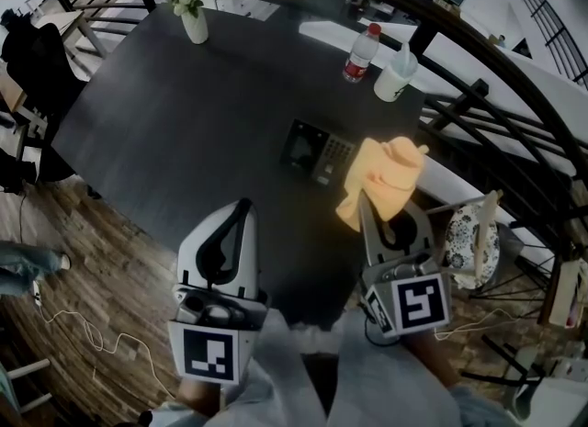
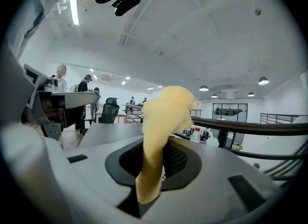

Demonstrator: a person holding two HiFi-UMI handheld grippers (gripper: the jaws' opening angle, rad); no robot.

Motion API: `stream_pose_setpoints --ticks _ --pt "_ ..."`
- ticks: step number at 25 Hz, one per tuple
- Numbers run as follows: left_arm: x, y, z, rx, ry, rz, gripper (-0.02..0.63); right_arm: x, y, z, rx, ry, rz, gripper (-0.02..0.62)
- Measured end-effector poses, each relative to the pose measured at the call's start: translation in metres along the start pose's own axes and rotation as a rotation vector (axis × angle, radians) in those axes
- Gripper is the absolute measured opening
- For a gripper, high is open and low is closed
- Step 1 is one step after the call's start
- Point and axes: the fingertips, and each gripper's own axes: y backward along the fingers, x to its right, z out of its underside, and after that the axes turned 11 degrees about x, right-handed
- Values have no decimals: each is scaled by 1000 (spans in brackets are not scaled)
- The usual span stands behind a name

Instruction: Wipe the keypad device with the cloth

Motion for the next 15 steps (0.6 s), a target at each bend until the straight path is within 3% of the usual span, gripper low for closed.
stream_pose_setpoints --ticks 15 --pt "5 1 0 -4 6 14 12 3 7 2 -17 -1 14 69"
